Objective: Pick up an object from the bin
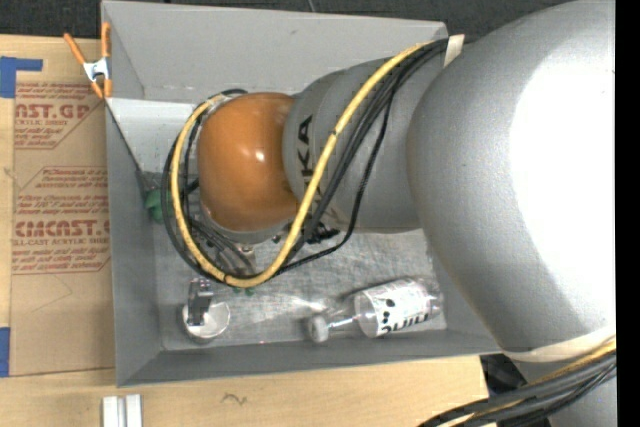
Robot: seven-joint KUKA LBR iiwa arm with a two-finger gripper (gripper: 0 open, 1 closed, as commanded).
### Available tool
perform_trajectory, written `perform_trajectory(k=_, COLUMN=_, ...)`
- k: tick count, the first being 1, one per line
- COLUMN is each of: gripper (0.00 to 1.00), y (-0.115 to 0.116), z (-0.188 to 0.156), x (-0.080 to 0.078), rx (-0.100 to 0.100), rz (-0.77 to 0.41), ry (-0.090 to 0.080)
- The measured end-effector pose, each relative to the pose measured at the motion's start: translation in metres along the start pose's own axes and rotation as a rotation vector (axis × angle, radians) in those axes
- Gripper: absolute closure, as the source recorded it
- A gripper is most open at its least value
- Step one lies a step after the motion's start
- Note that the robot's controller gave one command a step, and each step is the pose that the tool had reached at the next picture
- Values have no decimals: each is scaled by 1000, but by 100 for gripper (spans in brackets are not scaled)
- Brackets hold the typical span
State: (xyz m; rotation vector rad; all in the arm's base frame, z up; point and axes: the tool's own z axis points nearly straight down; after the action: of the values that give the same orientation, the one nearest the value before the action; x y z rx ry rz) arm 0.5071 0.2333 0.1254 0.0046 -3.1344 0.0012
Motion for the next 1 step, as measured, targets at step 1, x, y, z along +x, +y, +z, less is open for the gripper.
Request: perform_trajectory(k=1, gripper=0, y=-1, z=-4, x=-2, rx=-2, rz=2, ry=-7)
